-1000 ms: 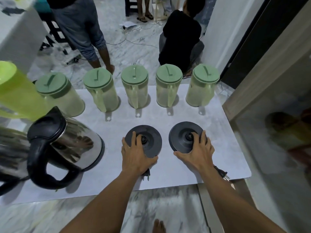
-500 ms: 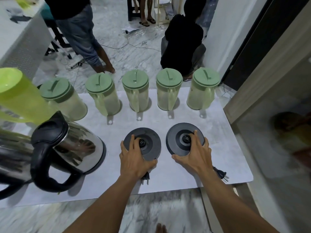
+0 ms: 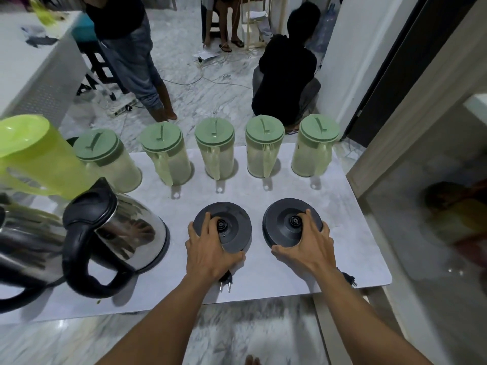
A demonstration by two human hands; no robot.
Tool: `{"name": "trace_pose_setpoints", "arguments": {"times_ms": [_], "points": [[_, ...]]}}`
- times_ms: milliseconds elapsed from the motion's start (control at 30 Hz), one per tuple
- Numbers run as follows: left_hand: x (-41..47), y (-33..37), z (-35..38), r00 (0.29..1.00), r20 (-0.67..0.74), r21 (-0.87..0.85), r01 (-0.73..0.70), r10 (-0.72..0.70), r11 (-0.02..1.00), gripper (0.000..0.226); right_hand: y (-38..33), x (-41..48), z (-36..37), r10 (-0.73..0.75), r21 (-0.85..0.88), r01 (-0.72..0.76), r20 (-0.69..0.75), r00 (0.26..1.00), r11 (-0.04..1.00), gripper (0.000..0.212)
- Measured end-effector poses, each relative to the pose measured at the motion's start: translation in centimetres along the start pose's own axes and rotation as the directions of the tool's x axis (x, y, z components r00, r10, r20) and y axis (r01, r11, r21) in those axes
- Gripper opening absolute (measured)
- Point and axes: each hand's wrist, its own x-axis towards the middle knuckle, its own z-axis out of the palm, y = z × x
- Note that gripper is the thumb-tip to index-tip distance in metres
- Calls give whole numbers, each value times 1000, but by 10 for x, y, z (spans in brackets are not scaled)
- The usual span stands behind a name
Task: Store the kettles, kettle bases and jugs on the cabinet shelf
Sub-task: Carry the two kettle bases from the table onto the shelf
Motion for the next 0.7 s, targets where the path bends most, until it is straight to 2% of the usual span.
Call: {"name": "trace_pose_setpoints", "arguments": {"times_ms": [200,533,700], "points": [[-3,8,-25,998,-14,-3,-55,54,999,97,-1,-6,-31,26,-53,-24,45,999,998,108],[-19,32,-103,971,-7,32,-238,238,971,100,-33,-67,-105,58,-76,-66,-102,993,995,98],[-34,44,-151,926,-3,-4,-377,377,926,104,-59,-117,-141,132,-75,-149,-197,972,986,116]]}}
